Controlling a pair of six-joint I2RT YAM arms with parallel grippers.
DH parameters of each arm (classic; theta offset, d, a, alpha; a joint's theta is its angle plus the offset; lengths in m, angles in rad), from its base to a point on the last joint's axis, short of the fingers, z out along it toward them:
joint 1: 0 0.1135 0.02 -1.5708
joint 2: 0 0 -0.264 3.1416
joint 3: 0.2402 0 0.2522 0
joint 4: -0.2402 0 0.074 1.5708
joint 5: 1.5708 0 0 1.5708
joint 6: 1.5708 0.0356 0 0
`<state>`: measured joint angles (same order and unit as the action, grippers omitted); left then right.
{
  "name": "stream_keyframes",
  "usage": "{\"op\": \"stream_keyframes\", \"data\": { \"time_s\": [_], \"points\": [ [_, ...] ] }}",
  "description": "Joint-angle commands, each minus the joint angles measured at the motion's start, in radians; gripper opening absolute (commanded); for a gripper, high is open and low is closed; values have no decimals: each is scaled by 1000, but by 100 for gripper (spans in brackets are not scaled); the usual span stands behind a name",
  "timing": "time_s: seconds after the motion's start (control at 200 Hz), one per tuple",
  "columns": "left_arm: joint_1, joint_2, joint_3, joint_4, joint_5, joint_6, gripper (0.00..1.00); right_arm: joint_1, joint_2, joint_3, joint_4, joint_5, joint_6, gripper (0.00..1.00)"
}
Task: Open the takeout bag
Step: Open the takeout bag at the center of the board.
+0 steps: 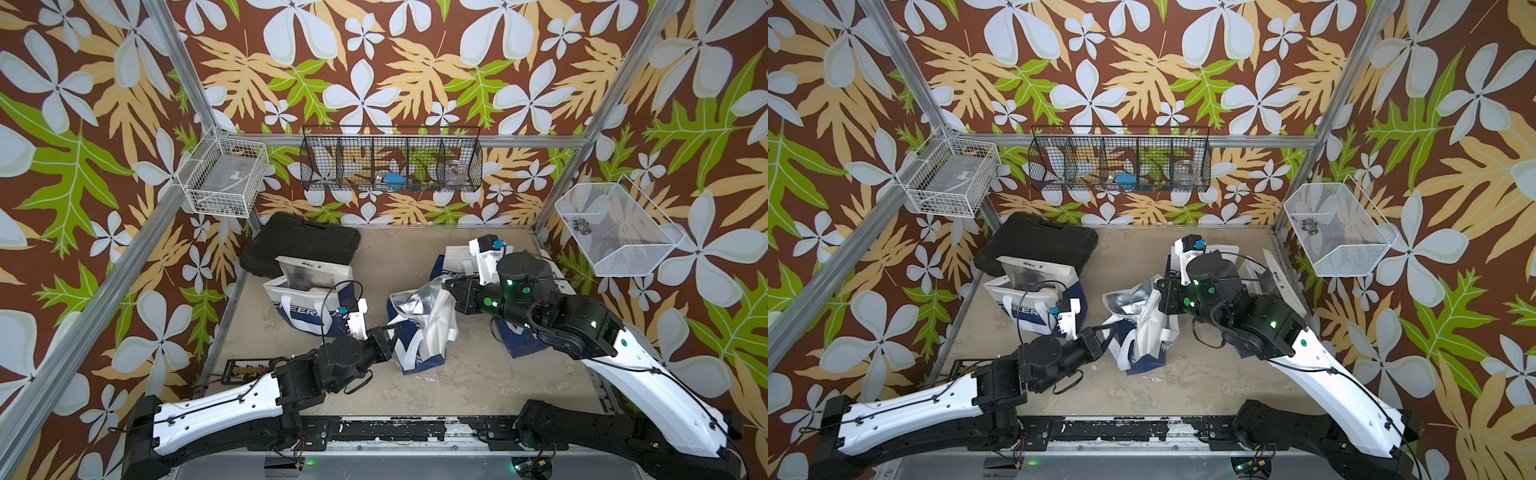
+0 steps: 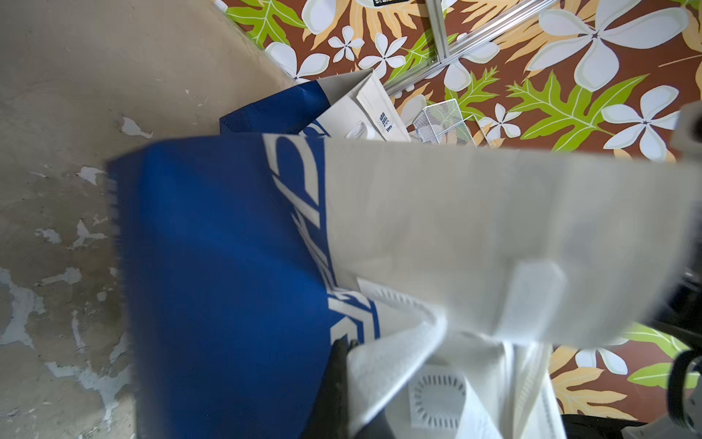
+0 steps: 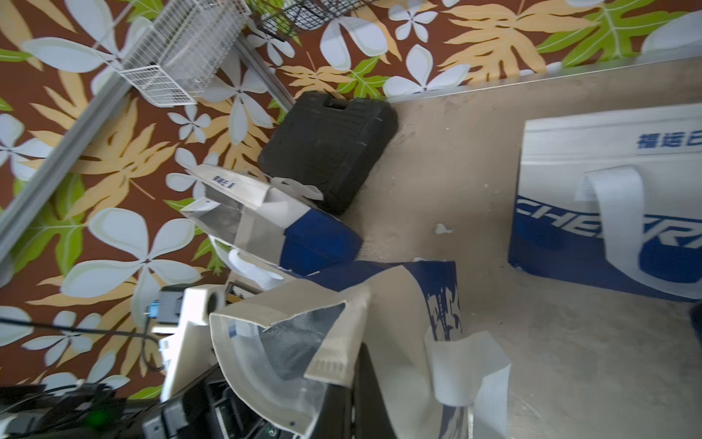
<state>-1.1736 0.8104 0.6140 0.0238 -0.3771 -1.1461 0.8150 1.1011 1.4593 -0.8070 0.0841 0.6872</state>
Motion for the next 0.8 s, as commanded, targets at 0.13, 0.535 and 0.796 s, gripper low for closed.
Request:
{"op": "stream_keyframes", "data": {
  "time_s": [0.13, 0.535, 0.796],
  "points": [
    [2, -17, -10, -111, -19, 1, 0, -36, 51, 58, -8, 46, -145, 0],
    [1, -18, 35, -15, 9, 90, 0, 349, 79, 4, -79, 256, 9, 36],
    [2, -39, 14, -10, -7, 108, 0, 477, 138, -73, 5, 406, 82, 47]
  ]
}}
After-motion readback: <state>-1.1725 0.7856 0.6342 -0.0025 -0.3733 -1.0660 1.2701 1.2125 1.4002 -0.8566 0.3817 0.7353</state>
